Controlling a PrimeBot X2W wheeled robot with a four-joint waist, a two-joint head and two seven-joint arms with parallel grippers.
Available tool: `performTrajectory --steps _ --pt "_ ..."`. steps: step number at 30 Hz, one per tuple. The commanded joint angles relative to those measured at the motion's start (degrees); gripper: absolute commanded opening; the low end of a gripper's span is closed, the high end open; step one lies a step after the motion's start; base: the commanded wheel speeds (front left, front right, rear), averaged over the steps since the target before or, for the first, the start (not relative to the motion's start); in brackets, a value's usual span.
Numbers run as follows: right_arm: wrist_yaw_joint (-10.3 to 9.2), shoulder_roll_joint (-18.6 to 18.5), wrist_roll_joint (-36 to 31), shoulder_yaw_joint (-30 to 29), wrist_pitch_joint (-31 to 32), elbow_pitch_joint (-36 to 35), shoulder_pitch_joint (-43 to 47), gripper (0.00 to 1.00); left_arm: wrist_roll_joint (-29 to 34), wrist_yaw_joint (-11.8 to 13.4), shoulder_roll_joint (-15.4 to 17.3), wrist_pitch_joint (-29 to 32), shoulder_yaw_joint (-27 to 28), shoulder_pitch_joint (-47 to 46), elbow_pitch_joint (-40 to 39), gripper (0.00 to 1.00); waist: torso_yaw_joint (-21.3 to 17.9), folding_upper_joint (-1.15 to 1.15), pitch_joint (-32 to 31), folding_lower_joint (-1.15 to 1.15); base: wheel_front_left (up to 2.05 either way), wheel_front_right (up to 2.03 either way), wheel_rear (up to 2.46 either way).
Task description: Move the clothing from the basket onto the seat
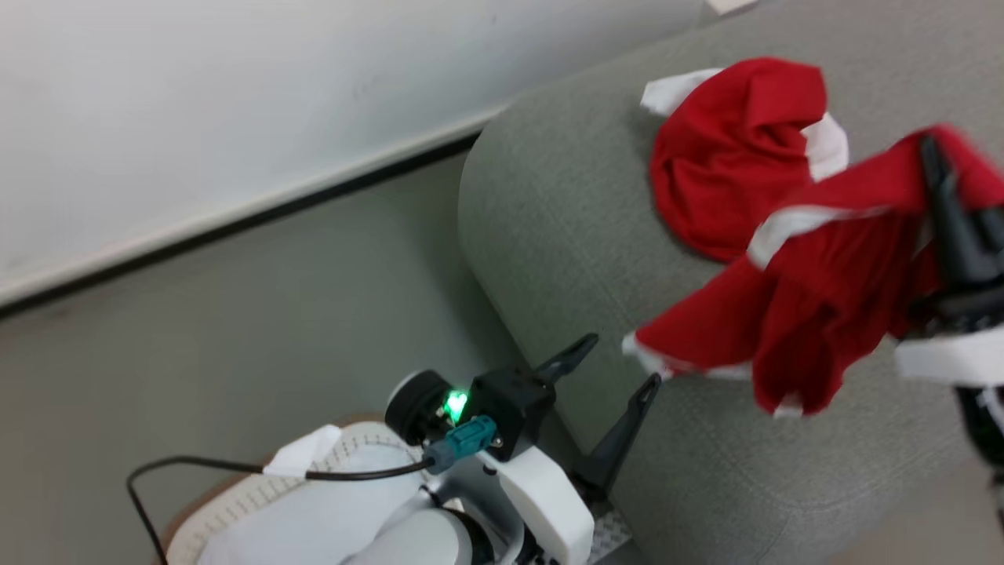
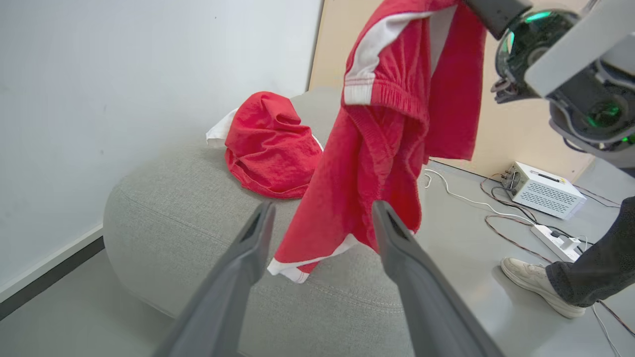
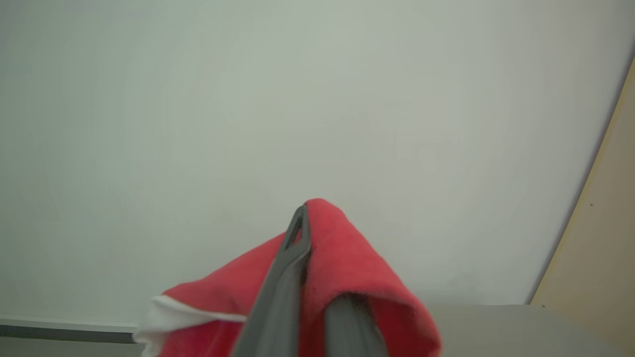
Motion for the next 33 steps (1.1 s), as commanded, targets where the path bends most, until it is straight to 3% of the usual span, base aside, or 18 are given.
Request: performTrajectory --steps 1,6,9,13,18,22,29,30,31,32,33 --pt "-0.14 -0.4 0.5 -1.3 0.3 -0.3 -2.3 0.0 0.8 -0.5 1.0 0.6 -0.1 -1.4 -0.7 1.0 2.0 0.0 4.9 0.0 0.0 0.0 0.0" --pt "-0.14 -3.4 1.3 -7.6 2.2 1.9 -10.9 0.0 2.6 -2.5 2.6 2.5 -0.6 -5.6 -2.9 1.0 5.5 0.0 11.9 0.0 0.0 0.0 0.0" --pt "-0.14 -7.0 1.0 -12.1 4.2 4.1 -17.6 0.0 2.9 -3.2 3.4 3.6 -0.5 -7.8 -4.0 1.0 7.4 0.0 15.7 0.0 0.0 0.0 0.0" --pt "-0.13 -10.9 0.7 -18.0 6.3 9.2 -26.4 0.0 3.4 -3.6 4.5 4.5 0.2 -9.8 -4.9 1.0 9.4 0.0 20.0 0.0 0.0 0.0 0.0" --pt "-0.13 -12.5 -1.8 -24.8 7.4 18.2 -34.0 0.0 3.6 -3.8 6.0 5.0 1.1 -11.1 -6.0 1.0 11.0 0.0 24.1 0.0 0.0 0.0 0.0" --pt "-0.14 -12.1 -5.4 -29.4 6.6 26.7 -35.0 0.0 3.3 -3.9 6.8 4.4 1.8 -11.7 -6.5 1.0 12.6 0.0 25.8 0.0 0.0 0.0 0.0" --pt "-0.14 -6.7 -9.5 -37.2 0.5 42.0 -30.3 0.0 2.6 -3.1 7.6 3.3 2.8 -10.5 -5.8 1.0 13.9 0.0 25.6 0.0 0.0 0.0 0.0" --pt "-0.14 -5.6 -10.1 -37.5 0.1 43.8 -29.8 0.04 2.5 -2.8 7.9 3.2 3.1 -10.2 -5.7 1.0 13.7 0.0 25.3 0.0 0.0 0.0 0.0" --pt "-0.14 -4.6 -10.5 -37.7 -0.5 45.2 -29.7 0.46 2.4 -2.5 8.2 3.0 3.3 -9.7 -5.5 1.0 13.4 0.0 25.1 0.0 0.0 0.0 0.0" --pt "-0.14 -3.9 -10.8 -38.0 -1.2 46.2 -29.7 1.0 2.3 -2.3 8.5 2.9 3.6 -9.4 -5.3 1.0 13.1 0.0 24.8 0.0 0.0 0.0 0.0" --pt "-0.14 -3.0 -11.0 -38.1 -1.6 47.1 -29.5 1.0 2.0 -1.9 8.7 2.6 3.9 -9.0 -5.1 1.0 12.8 0.0 24.3 0.0 0.0 0.0 0.0"
